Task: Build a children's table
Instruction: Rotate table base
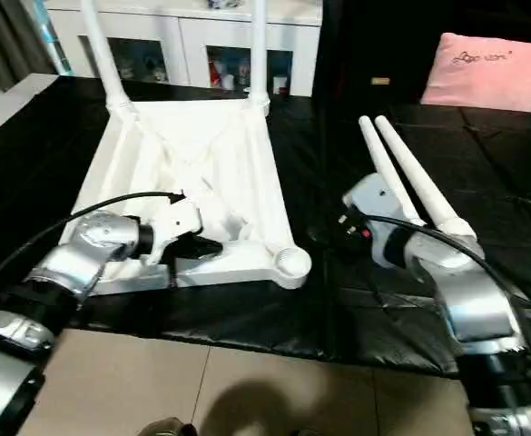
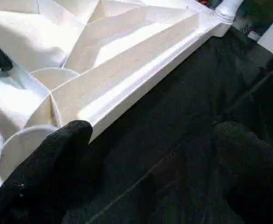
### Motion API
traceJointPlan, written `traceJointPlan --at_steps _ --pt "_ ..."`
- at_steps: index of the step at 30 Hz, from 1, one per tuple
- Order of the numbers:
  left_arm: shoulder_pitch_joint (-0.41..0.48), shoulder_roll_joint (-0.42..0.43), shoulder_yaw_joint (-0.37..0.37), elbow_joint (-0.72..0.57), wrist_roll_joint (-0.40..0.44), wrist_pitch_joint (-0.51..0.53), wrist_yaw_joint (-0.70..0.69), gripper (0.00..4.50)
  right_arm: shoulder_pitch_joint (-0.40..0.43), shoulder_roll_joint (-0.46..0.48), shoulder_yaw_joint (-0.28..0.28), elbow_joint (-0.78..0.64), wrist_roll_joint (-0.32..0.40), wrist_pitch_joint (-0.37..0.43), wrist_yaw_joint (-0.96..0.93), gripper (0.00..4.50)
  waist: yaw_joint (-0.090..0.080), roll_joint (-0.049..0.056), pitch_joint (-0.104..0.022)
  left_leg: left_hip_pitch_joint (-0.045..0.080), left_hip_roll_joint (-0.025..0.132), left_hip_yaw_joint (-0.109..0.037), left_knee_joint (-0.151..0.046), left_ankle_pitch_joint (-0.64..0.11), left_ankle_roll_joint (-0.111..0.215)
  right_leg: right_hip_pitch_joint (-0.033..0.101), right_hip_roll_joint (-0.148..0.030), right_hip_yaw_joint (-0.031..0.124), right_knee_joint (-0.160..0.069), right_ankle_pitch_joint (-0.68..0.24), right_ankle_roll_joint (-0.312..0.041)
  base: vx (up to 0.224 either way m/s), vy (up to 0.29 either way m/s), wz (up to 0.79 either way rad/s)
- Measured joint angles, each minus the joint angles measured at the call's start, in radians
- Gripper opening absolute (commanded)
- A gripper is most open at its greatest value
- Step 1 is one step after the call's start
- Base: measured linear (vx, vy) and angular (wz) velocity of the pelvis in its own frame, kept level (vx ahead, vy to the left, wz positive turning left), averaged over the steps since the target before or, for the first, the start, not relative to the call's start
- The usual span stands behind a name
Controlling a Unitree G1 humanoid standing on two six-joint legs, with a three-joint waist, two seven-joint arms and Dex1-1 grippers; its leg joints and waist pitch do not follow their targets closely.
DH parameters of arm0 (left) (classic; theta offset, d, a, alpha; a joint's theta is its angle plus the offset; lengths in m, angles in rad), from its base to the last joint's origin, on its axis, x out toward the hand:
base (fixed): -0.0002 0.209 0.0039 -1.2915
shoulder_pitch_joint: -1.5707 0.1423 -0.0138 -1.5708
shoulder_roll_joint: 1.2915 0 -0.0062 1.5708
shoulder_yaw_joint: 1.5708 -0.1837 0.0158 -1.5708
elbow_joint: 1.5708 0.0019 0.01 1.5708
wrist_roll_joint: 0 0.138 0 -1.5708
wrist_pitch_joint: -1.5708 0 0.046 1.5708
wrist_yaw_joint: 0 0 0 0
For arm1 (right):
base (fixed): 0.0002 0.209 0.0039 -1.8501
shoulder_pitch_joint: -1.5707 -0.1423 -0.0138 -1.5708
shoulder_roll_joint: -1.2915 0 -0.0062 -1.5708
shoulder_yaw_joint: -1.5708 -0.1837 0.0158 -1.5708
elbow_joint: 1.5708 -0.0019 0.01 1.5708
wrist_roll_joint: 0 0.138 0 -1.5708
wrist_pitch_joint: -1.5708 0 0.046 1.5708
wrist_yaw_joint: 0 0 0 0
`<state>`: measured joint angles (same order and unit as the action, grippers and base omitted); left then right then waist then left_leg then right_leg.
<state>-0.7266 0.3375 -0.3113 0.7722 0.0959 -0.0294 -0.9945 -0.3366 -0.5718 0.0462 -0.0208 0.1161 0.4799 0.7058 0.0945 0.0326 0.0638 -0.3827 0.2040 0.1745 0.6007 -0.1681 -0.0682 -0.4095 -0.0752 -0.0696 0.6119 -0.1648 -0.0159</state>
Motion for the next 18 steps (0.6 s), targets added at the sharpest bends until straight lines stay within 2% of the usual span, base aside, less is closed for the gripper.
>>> traceJointPlan --at_steps 6,11,13,16,18 --pt "-0.033 -0.038 0.027 0.057 0.003 -0.022 0.050 0.10 0.014 -0.001 -0.007 -0.023 0.007 0.019 -0.001 4.50 -0.005 0.009 -0.003 0.000 0.000 -0.001 0.000 0.000 0.000 0.000 0.000 0.000 -0.001 0.000 0.004 0.000 0.000 0.00" --pt "-0.020 -0.070 0.138 -0.069 -0.154 0.063 0.032 0.10 0.029 0.006 -0.063 -0.092 0.044 0.060 -0.017 4.50 -0.006 0.014 -0.004 0.001 0.000 0.000 0.000 0.000 0.000 0.000 0.000 -0.001 -0.001 0.002 0.000 0.000 0.000 0.00" --pt "0.010 -0.081 0.203 -0.160 -0.225 0.117 0.060 0.10 0.032 0.041 -0.098 -0.133 0.078 0.104 -0.049 4.50 -0.010 0.015 -0.005 0.001 0.000 0.000 0.000 0.000 0.000 0.000 0.000 0.000 -0.001 0.002 0.000 0.000 0.000 0.00" --pt "0.038 -0.091 0.260 -0.224 -0.277 0.158 0.118 0.35 0.044 0.079 -0.123 -0.176 0.112 0.138 -0.082 4.50 -0.008 0.015 -0.005 0.000 0.001 0.000 0.000 0.000 0.000 0.000 0.001 -0.001 -0.001 0.001 0.002 0.000 0.000 0.00" --pt "0.070 -0.106 0.305 -0.276 -0.298 0.183 0.189 0.35 0.064 0.125 -0.149 -0.210 0.130 0.170 -0.123 4.50 -0.008 0.015 -0.005 0.000 0.001 0.000 0.000 0.000 0.000 0.000 0.001 -0.001 -0.001 0.000 0.004 0.000 0.000 0.00"
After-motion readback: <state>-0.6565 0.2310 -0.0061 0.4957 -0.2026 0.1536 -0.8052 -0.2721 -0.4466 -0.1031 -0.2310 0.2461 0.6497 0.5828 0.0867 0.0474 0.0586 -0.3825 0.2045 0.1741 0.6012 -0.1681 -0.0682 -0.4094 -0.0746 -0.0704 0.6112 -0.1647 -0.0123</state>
